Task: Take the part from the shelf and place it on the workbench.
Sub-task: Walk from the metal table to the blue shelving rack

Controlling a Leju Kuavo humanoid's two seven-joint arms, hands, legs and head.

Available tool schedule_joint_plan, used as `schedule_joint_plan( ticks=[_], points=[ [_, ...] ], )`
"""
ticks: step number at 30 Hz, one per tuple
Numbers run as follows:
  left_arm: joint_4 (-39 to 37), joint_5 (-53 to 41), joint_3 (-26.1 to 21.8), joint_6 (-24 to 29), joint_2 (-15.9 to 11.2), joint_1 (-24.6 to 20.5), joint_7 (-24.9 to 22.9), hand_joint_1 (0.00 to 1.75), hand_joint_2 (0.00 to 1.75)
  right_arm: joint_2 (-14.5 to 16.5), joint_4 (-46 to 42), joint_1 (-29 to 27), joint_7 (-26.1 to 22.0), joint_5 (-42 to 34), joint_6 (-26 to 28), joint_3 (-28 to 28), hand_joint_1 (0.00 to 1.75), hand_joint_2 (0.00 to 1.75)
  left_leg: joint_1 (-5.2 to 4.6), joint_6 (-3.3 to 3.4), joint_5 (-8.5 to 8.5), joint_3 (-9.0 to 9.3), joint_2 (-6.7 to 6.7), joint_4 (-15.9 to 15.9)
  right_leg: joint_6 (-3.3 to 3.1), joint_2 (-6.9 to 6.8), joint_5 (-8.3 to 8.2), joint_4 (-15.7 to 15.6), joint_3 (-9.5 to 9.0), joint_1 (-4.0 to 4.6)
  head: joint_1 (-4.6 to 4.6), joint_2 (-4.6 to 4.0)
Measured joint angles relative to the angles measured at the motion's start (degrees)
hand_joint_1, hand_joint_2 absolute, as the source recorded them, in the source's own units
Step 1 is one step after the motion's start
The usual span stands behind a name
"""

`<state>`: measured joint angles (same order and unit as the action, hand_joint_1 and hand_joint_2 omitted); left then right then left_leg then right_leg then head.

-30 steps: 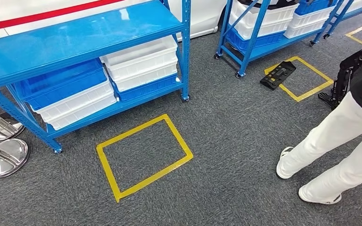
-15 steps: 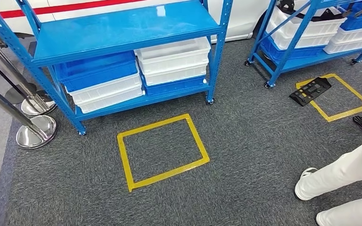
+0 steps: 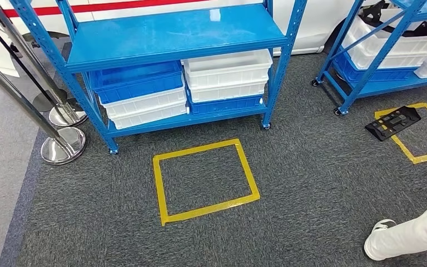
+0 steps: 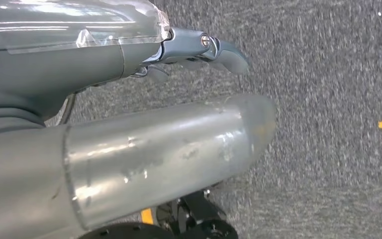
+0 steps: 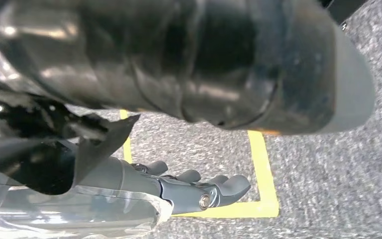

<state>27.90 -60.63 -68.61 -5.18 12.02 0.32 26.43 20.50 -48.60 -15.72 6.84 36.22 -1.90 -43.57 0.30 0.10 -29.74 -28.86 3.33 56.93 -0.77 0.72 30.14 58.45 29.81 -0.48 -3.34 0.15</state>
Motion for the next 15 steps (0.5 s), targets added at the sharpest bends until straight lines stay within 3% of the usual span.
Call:
schedule_joint_plan(
  ticks=[2,3,6,7,8,9,11,12,14,15],
  points=[
    [0.05,-0.01,-0.01,-0.01,-0.01,-0.02,0.11,0.0,0.0,0.04,-0.07,-0.3,0.08,-0.09,0.02,0.23,0.0,0.0,0.12,-0.6,-0.67,-0.16,-0.82,1.56,-0.86,-0.32,0.26,-0.67,-1.15,-0.18,0.02,0.0],
    [0.07,-0.02,-0.01,-0.01,-0.01,-0.08,0.19,0.0,0.0,0.05,-0.1,-0.46,0.13,-0.1,0.03,0.33,0.0,0.0,0.2,-0.88,-1.51,-1.29,-1.47,3.98,-1.21,-0.58,0.49,-1.05,-1.93,-0.34,0.02,0.0],
    [0.06,-0.04,-0.03,-0.02,0.05,-0.07,0.28,0.0,0.0,0.04,-0.15,-0.8,0.35,-0.38,0.04,0.46,0.0,0.0,0.45,-1.49,-4.31,-9.27,-2.76,15.55,-1.53,-1.31,2.24,-1.44,-4.08,-0.34,0.02,0.0],
    [0.06,-0.07,-0.05,-0.02,0.05,0.07,0.28,0.0,0.0,0.04,-0.16,-0.86,0.46,-0.53,0.04,0.5,0.0,0.0,0.47,-1.57,-3.65,-11.55,-2.88,17.56,-1.46,-1.44,3.01,-1.53,-4.98,-0.34,0.02,0.0],
    [0.06,-0.1,-0.09,-0.02,0.05,0.25,0.29,0.0,0.0,0.04,-0.19,-0.93,0.55,-0.67,0.04,0.55,0.0,0.0,0.47,-1.54,-1.59,-12.71,-2.94,17.16,-1.36,-1.51,3.82,-1.69,-6.08,-0.34,0.02,0.0],
    [0.06,-0.14,-0.13,-0.03,0.05,0.41,0.29,0.0,0.0,0.04,-0.21,-0.99,0.65,-0.78,0.04,0.59,0.0,0.0,0.46,-1.38,1.49,-12.83,-3.0,14.65,-1.22,-1.56,4.65,-1.95,-7.33,-0.35,0.02,0.0],
    [0.04,-0.23,-0.26,-0.06,0.04,0.71,0.31,0.0,0.0,0.05,-0.25,-1.16,0.73,-0.86,0.04,0.65,0.0,0.0,0.13,-0.7,6.99,-11.36,-3.38,8.23,-0.78,-1.66,6.3,-2.69,-9.86,-0.31,0.02,0.0],
    [0.02,-0.28,-0.35,-0.08,0.05,0.8,0.33,0.0,0.0,0.05,-0.26,-1.22,0.75,-0.87,0.01,0.65,0.0,0.0,-0.15,-0.23,8.11,-10.58,-3.63,6.23,-0.41,-1.68,6.88,-3.13,-10.81,-0.29,0.02,0.0],
    [-0.02,-0.45,-0.51,-0.12,0.04,0.74,0.35,0.0,0.0,0.07,-0.31,-1.02,0.74,-0.86,-0.11,0.7,0.0,0.0,-0.73,0.83,6.53,-9.08,-3.94,4.91,0.59,-1.75,7.4,-4.12,-12.4,-0.21,0.02,0.0],
    [-0.03,-0.5,-0.56,-0.12,0.02,0.61,0.37,0.0,0.0,0.07,-0.34,-0.79,0.73,-0.83,-0.17,0.73,0.0,0.0,-0.72,1.38,5.49,-8.08,-3.78,3.98,1.07,-1.78,6.7,-3.4,-12.55,-0.22,0.02,0.0]
  ],
)
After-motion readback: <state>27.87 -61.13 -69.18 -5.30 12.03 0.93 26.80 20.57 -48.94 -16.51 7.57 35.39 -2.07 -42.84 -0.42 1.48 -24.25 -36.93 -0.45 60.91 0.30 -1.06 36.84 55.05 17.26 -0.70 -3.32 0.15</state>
